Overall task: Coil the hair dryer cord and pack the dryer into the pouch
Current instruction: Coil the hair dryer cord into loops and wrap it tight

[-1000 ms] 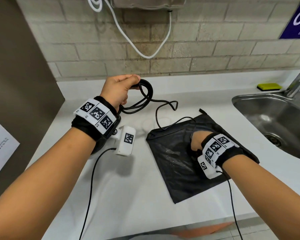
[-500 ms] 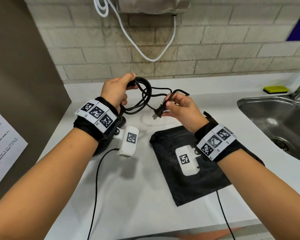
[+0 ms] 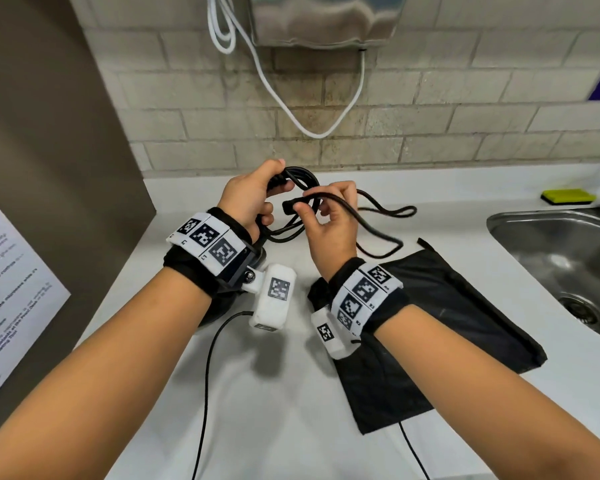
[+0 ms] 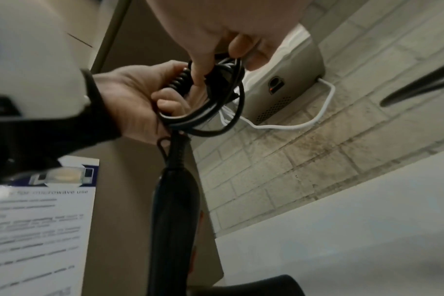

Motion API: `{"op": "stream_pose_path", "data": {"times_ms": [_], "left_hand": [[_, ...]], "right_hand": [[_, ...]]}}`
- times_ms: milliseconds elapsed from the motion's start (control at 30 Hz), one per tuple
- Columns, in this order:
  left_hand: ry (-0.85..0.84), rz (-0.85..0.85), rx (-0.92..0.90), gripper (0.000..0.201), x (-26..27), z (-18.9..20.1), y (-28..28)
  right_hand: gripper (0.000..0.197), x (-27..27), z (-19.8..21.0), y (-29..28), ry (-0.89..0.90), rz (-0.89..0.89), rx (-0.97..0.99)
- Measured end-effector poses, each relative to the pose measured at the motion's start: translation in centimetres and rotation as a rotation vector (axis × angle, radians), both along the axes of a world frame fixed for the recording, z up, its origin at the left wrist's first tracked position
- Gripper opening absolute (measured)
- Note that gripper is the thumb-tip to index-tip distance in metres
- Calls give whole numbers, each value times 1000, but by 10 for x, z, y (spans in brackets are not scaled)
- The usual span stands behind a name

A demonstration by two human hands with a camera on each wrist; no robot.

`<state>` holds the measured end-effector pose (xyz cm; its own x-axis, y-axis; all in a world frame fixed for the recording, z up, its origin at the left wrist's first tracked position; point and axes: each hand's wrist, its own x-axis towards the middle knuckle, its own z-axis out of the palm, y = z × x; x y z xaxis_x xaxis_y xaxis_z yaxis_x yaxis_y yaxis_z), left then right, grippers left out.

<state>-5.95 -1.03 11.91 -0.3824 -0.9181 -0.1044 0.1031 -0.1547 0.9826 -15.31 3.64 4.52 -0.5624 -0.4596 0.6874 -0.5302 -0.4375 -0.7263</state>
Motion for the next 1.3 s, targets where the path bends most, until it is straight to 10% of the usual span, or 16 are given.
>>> {"op": "stream_pose_path", "data": {"times_ms": [433,700,933,1300], "left_hand": [[83,-45,51,16,5,5,-3],[113,-24,102,25,5,6,-6],[70,-41,87,16,9,11,-12],[195,39,100,16,26,16,-31]], "right_hand": [[28,3,6,-17,1,-204,87],[31,8,19,-25,-135,155,132],[14,-10,10,-18,143,232,244],[25,-86,-71,10,352,-137,1316]]}}
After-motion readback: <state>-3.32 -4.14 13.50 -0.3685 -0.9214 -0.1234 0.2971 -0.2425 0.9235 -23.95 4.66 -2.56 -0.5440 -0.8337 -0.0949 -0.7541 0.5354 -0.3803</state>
